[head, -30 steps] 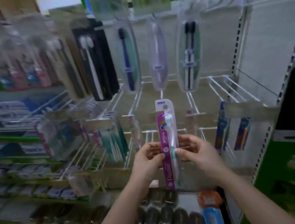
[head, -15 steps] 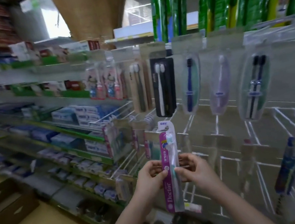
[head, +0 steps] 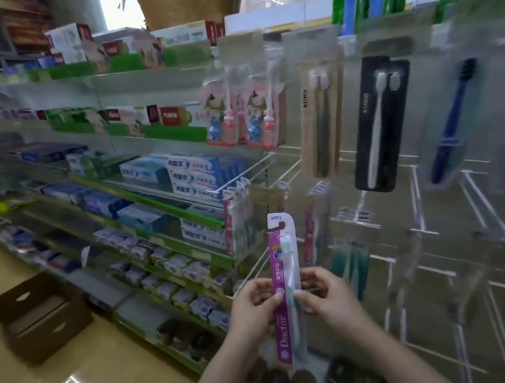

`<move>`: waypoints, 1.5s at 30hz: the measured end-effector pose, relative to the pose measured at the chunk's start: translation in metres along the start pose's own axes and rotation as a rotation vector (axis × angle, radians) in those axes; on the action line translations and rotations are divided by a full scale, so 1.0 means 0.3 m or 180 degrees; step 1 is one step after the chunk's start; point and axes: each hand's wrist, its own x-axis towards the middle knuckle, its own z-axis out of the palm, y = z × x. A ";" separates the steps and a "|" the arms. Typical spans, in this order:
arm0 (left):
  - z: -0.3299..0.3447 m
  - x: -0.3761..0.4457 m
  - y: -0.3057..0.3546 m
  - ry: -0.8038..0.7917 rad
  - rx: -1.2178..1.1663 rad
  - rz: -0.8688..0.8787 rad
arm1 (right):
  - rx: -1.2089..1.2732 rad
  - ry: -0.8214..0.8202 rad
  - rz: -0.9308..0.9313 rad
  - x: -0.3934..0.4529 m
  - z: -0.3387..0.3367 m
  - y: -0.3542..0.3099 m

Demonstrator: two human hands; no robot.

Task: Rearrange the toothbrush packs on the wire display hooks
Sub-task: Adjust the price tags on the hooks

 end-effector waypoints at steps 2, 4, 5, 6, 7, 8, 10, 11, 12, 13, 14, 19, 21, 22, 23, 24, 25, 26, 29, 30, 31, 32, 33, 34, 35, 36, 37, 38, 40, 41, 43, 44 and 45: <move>-0.079 0.086 -0.008 -0.0046 0.0068 -0.0070 | 0.0019 0.0020 0.0053 0.079 0.071 0.005; -0.143 0.158 -0.001 -0.0109 0.0066 -0.0135 | 0.0071 0.0071 0.0103 0.149 0.128 0.009; -0.172 0.193 0.005 -0.0138 0.0071 -0.0163 | 0.0078 0.0103 0.0143 0.186 0.156 0.014; -0.198 0.228 0.012 -0.0170 0.0093 -0.0182 | 0.0080 0.0141 0.0196 0.223 0.181 0.022; -0.221 0.261 0.017 -0.0214 0.0122 -0.0201 | 0.0070 0.0181 0.0256 0.256 0.204 0.029; -0.241 0.293 0.020 -0.0269 0.0128 -0.0220 | 0.0065 0.0227 0.0307 0.289 0.224 0.038; -0.275 0.357 0.017 -0.0363 0.0078 -0.0283 | 0.0055 0.0313 0.0385 0.352 0.259 0.059; -0.292 0.392 0.008 -0.0402 0.0038 -0.0329 | 0.0052 0.0346 0.0417 0.382 0.275 0.070; -0.304 0.409 0.001 -0.0410 0.0018 -0.0369 | 0.0050 0.0356 0.0446 0.395 0.287 0.075; -0.322 0.450 -0.007 -0.0441 0.0010 -0.0382 | 0.0080 0.0375 0.0456 0.428 0.306 0.084; -0.334 0.471 -0.016 -0.0461 0.0016 -0.0401 | 0.0130 0.0388 0.0483 0.441 0.319 0.089; -0.386 0.630 -0.035 -0.0401 0.0111 -0.0415 | 0.0165 0.0511 0.0464 0.553 0.388 0.089; -0.386 0.682 -0.034 -0.0373 0.0015 -0.0416 | 0.0147 0.0660 0.0389 0.599 0.410 0.091; -0.385 0.702 -0.033 -0.0363 -0.0027 -0.0425 | 0.0187 0.0750 0.0364 0.618 0.419 0.094; -0.382 0.720 -0.032 -0.0363 -0.0088 -0.0436 | 0.0197 0.0859 0.0337 0.636 0.426 0.100; -0.380 0.735 -0.032 -0.0368 -0.0154 -0.0436 | 0.0159 0.0971 0.0306 0.651 0.432 0.107; -0.379 0.748 -0.031 -0.0378 -0.0214 -0.0432 | 0.0102 0.1045 0.0279 0.664 0.436 0.113; -0.380 0.757 -0.034 -0.0388 -0.0245 -0.0430 | 0.0050 0.1075 0.0271 0.672 0.440 0.116; -0.384 0.777 -0.047 -0.0486 -0.0319 -0.0501 | -0.0152 0.1087 0.0274 0.696 0.450 0.125; -0.387 0.782 -0.051 -0.0500 -0.0339 -0.0520 | -0.0213 0.1085 0.0293 0.706 0.455 0.130; -0.390 0.786 -0.053 -0.0491 -0.0348 -0.0521 | -0.0257 0.1081 0.0323 0.716 0.459 0.132; -0.393 0.791 -0.056 -0.0462 -0.0341 -0.0514 | -0.0296 0.1061 0.0341 0.725 0.462 0.135; -0.396 0.795 -0.057 -0.0420 -0.0322 -0.0494 | -0.0323 0.1025 0.0362 0.735 0.465 0.140; -0.399 0.801 -0.060 -0.0375 -0.0290 -0.0475 | -0.0344 0.0989 0.0388 0.742 0.468 0.147; -0.400 0.805 -0.061 -0.0329 -0.0262 -0.0457 | -0.0367 0.0964 0.0412 0.749 0.472 0.152; -0.402 0.809 -0.064 -0.0278 -0.0242 -0.0441 | -0.0375 0.0954 0.0437 0.756 0.477 0.160; -0.403 0.811 -0.065 -0.0232 -0.0239 -0.0415 | -0.0346 0.0963 0.0463 0.762 0.482 0.168; -0.403 0.814 -0.066 -0.0192 -0.0232 -0.0385 | -0.0298 0.0987 0.0486 0.768 0.487 0.175; -0.401 0.814 -0.065 -0.0151 -0.0202 -0.0336 | -0.0257 0.1038 0.0527 0.775 0.497 0.186; -0.399 0.814 -0.062 -0.0132 -0.0193 -0.0313 | -0.0252 0.1048 0.0532 0.779 0.498 0.190; -0.394 0.813 -0.063 -0.0087 -0.0166 -0.0256 | -0.0238 0.1051 0.0553 0.782 0.495 0.200; -0.392 0.813 -0.063 -0.0059 -0.0155 -0.0230 | -0.0254 0.1025 0.0578 0.783 0.491 0.204; -0.391 0.813 -0.064 -0.0043 -0.0133 -0.0213 | -0.0271 0.0978 0.0624 0.785 0.487 0.207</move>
